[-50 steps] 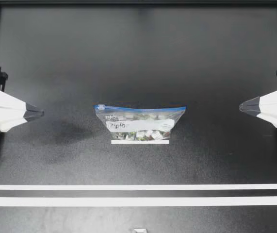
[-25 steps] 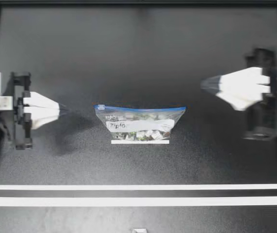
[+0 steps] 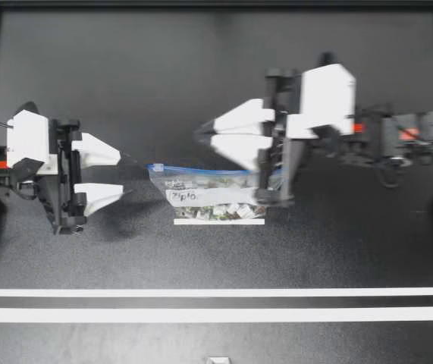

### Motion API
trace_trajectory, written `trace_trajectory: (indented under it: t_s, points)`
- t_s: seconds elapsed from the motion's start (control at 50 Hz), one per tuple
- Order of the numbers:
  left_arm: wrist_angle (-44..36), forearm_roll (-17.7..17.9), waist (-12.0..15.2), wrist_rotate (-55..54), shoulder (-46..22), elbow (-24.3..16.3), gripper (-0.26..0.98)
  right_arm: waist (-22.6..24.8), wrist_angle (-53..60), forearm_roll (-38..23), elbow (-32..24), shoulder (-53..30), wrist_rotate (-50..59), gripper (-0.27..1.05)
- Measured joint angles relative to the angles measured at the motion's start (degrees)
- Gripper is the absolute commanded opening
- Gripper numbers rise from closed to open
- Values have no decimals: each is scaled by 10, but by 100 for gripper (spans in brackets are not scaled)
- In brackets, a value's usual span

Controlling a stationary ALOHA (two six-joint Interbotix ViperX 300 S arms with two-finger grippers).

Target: Slide open the ziploc bag.

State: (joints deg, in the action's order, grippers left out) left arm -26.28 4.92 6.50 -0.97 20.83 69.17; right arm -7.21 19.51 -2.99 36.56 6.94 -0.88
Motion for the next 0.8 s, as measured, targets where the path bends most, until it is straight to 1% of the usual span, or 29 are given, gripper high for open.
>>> trace_trajectory:
  t_s: [0.04,0.08,0.26,0.46,0.62,0.8]
  points:
    - [-11,2,0,0,-6,0,46,1,-13,-8,-18,-18,0,51]
    - [-21,4,0,0,-15,-1,46,0,-23,-14,-32,-33,0,53]
    - [-69,19,0,0,-55,-6,39,0,-62,-35,-83,-96,1,53]
    - [-82,20,0,1,-95,-25,27,0,-89,-40,-107,-129,1,53]
    - [-91,20,-1,4,-97,-28,11,0,-95,-40,-111,-144,2,53]
    - [-93,19,0,10,-97,-28,-13,1,-98,-40,-114,-164,2,53]
